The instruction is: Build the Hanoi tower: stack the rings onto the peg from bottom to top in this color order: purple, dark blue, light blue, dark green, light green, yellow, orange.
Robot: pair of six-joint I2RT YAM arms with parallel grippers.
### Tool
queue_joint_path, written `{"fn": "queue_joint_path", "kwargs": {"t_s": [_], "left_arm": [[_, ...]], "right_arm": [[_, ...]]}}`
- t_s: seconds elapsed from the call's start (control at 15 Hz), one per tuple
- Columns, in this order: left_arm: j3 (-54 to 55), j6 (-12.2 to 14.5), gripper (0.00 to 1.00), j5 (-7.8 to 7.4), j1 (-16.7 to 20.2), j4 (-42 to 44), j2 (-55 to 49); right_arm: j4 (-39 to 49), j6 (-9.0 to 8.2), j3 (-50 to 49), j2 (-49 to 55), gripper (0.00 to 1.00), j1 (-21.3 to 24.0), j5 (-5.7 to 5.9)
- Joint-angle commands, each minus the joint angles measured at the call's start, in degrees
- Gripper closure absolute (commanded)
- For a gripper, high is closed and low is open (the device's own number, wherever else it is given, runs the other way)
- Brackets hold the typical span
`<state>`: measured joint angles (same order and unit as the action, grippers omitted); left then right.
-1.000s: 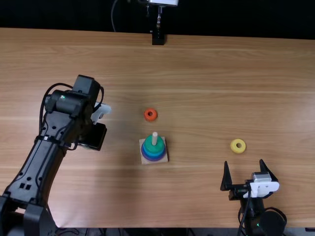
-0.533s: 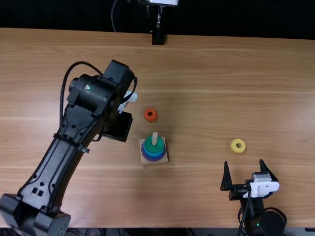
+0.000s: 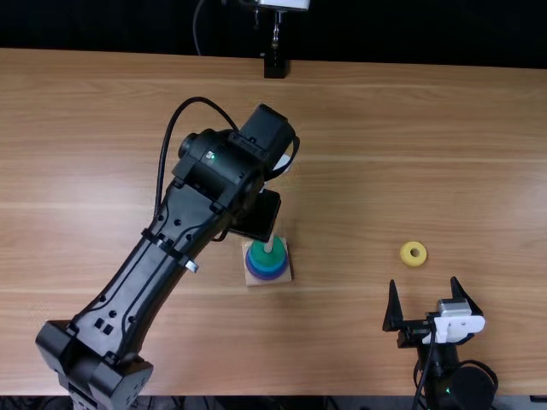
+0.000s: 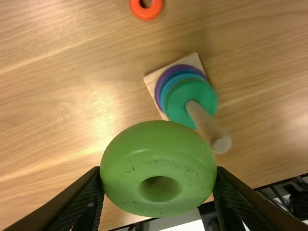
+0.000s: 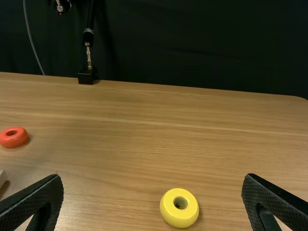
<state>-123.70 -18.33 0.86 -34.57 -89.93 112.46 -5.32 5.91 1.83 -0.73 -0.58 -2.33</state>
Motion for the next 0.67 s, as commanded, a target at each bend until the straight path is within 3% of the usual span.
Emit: {"fn": "queue_joint_path", "kwargs": {"t_s": [0.0,0.6], "left_arm": [[-2.2,-2.6,1.00,-0.34,-0.9,-0.1,1.5],[-4.5,-5.0,1.00,-0.34,-4.6,-0.1,3.7]], "right_arm": [[-0.4,-0.01,-0.9,0.7,0.00,0.8,0.11],[-0.3,-0.01,-0.9,0.7,0.00,0.8,0.11]]}}
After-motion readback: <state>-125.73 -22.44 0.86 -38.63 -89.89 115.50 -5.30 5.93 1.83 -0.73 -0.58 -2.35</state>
